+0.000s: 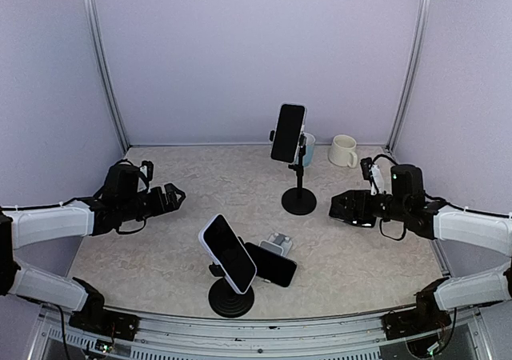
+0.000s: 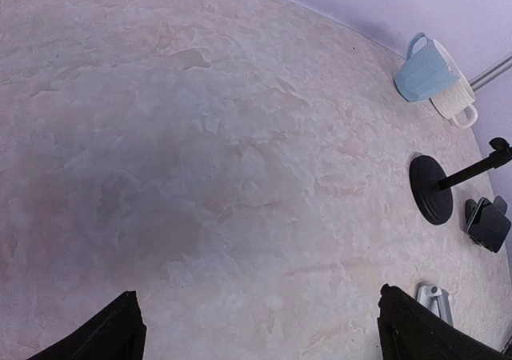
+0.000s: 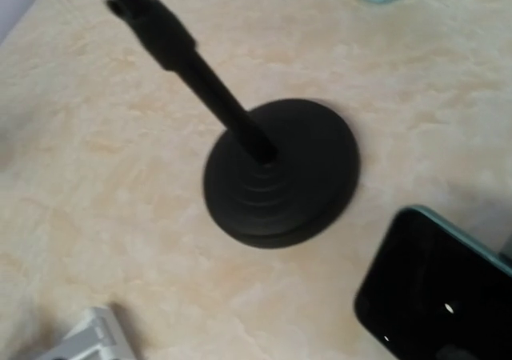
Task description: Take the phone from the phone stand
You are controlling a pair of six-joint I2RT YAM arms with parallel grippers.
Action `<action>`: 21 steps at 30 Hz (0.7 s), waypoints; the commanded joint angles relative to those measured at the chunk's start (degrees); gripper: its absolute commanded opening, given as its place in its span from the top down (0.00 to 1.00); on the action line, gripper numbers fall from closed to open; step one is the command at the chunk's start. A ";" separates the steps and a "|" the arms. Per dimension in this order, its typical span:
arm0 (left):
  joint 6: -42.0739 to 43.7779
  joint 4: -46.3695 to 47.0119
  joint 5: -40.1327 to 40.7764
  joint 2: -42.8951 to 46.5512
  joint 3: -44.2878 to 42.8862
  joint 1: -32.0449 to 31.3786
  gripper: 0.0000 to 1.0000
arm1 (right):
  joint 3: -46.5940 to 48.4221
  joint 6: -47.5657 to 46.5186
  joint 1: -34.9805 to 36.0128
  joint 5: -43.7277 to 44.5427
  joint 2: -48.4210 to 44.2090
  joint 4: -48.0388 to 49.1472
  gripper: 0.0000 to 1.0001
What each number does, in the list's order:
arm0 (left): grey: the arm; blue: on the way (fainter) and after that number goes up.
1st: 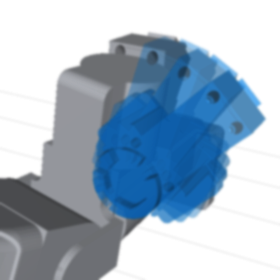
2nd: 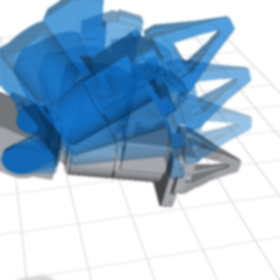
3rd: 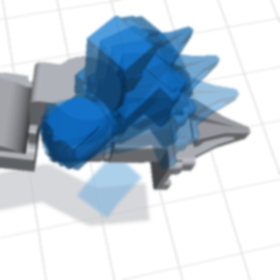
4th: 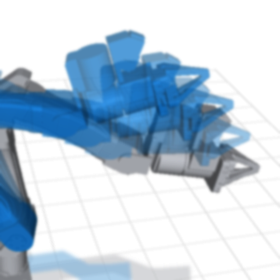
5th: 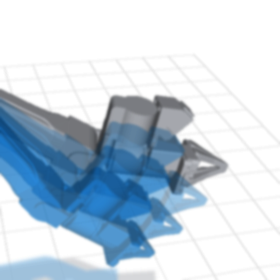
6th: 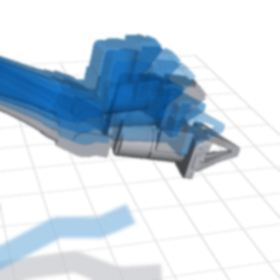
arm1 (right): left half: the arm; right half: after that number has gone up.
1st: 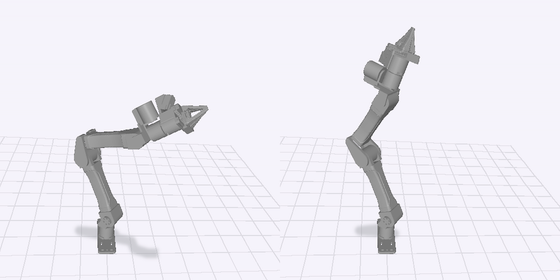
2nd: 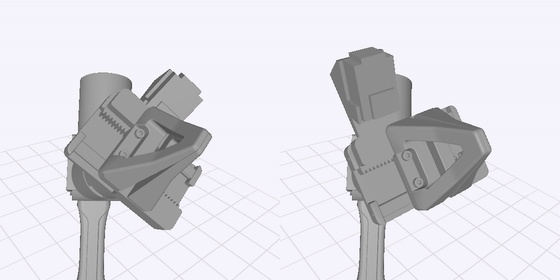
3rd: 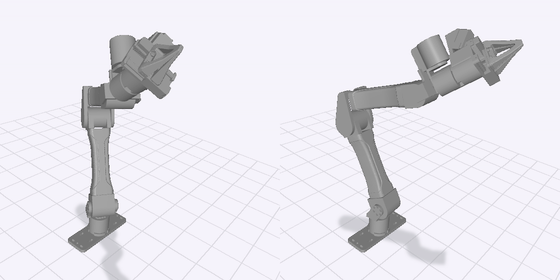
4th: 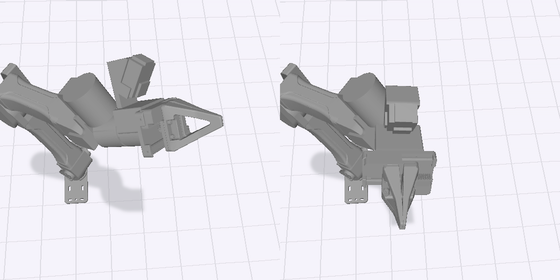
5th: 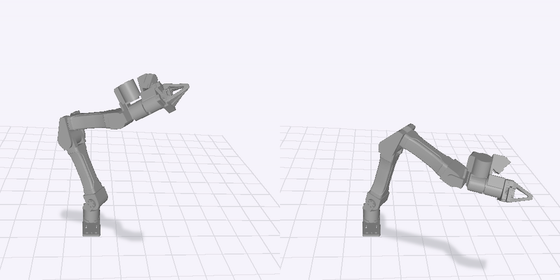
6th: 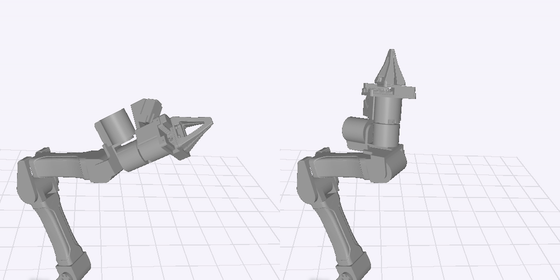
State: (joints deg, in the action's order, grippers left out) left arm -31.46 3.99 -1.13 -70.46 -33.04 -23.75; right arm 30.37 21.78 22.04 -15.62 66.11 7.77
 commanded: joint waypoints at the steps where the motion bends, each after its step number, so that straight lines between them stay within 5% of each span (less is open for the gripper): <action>1: 0.61 2.91 -2.37 1.31 0.40 -0.58 0.01 | 0.42 -1.73 0.82 -5.17 -1.60 1.10 0.00; 10: 1.10 4.82 -5.73 2.98 2.53 -0.73 0.01 | 1.93 -1.03 3.51 -18.56 2.53 1.07 0.03; 21: 1.87 8.04 -10.96 8.70 7.19 -1.90 0.01 | 5.65 0.37 12.70 -22.21 7.56 1.36 0.06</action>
State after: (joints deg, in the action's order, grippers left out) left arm -30.92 8.54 -8.14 -65.19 -27.92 -25.12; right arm 33.65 21.98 31.90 -34.98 72.12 7.68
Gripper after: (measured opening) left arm 0.989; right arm 0.940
